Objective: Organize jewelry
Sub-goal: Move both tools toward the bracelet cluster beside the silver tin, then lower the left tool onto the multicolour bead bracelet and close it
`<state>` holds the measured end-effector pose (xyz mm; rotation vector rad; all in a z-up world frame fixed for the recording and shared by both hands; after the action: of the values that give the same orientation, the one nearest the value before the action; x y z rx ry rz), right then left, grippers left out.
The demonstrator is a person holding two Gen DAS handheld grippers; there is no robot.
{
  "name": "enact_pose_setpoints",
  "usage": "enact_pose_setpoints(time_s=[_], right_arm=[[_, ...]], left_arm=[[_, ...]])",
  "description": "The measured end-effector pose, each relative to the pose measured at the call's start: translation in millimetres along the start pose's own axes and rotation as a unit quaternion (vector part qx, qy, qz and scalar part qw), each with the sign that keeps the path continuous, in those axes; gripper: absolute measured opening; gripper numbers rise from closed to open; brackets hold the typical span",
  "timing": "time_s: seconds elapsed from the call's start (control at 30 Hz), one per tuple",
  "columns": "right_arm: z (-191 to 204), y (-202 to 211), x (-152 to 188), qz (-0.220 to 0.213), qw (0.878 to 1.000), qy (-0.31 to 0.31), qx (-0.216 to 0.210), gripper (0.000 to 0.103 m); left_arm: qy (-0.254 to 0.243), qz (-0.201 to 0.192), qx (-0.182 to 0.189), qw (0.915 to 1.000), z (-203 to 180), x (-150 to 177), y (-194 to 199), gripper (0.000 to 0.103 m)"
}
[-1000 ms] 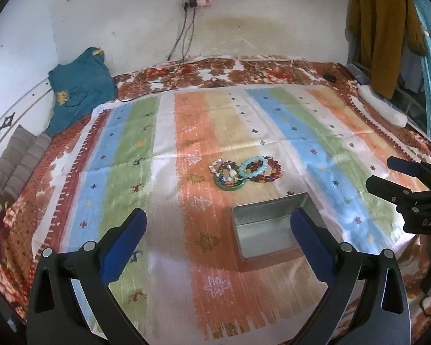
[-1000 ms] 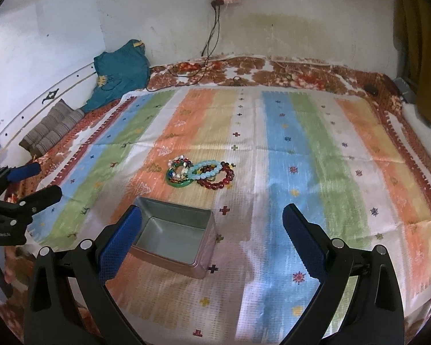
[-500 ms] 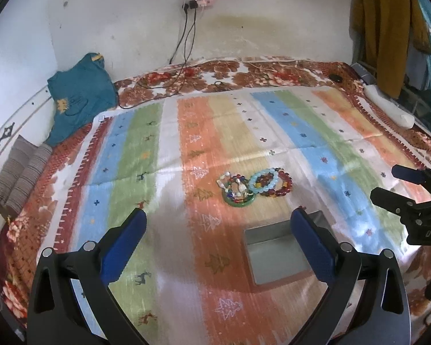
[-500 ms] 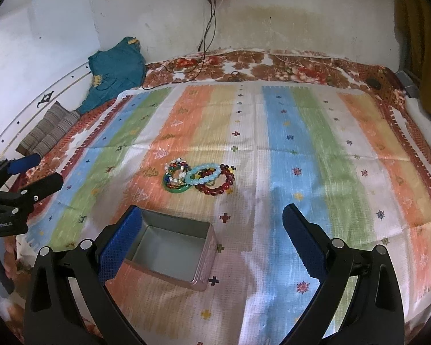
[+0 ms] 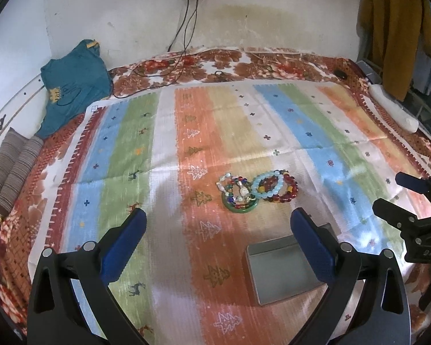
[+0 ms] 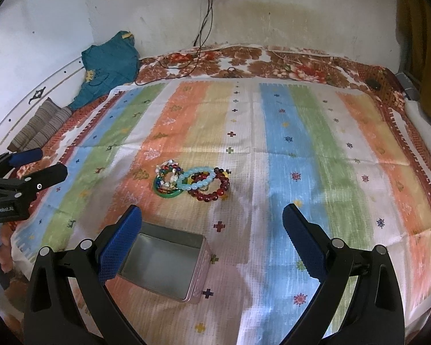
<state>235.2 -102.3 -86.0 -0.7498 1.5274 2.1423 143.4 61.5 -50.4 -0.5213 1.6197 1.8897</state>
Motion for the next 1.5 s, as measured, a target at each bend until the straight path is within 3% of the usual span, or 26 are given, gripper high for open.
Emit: enact_pose_setpoints(time_s=[0.2,0.43,0.87,1.03,1.17,1.27,1.5], right_arm=[[0.7,-7.1,-2.8,0.006,1.000,0.001,0.003,0.099],[2.7,-18.5,-8.1,0.015,1.000,-0.001,0.001,0.099],[5.8,-40.7,-13.2,0.036,0.999,0.002,0.002,0.099],[4.8,-53.3,-14.9,0.049,0.999,-0.002,0.002,0.099],[6.2,-60.2,-17.5,0.059,0.998,-0.011,-0.005,0.099],[8.7,-66.7,-17.9,0.069,0.997,-0.020,-0.014,0.099],[10.8,-82.2,-16.8,0.079,0.997,-0.004,0.000,0.099]], left_arm=[[0.007,0.019,0.011,0.9997,-1.2,-1.0,-18.0,0.098],[0.016,0.024,-0.009,0.9996,7.5,-10.8,-35.2,0.098],[0.005,0.050,-0.009,0.9987,6.3,-23.2,-70.1,0.098],[0.011,0.062,-0.004,0.9980,8.8,-24.9,-82.2,0.098],[0.042,0.084,0.024,0.9953,11.9,-21.6,-95.4,0.098],[0.021,0.085,0.009,0.9961,10.3,-22.8,-100.5,0.098],[0.018,0.096,0.012,0.9952,11.8,-27.4,-120.1,0.097]])
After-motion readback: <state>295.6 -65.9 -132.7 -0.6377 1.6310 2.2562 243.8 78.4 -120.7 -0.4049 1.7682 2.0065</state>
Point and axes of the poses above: each gripper's, at about its wrist camera, not at the fingertips, and y roughly against the way its jaws point, z to its left, x to its underside, the point moved 6 cm from there along -y, roughly the way its jaws point, and after that the axes turned 15 degrees about -y, right-handed, at the moved point
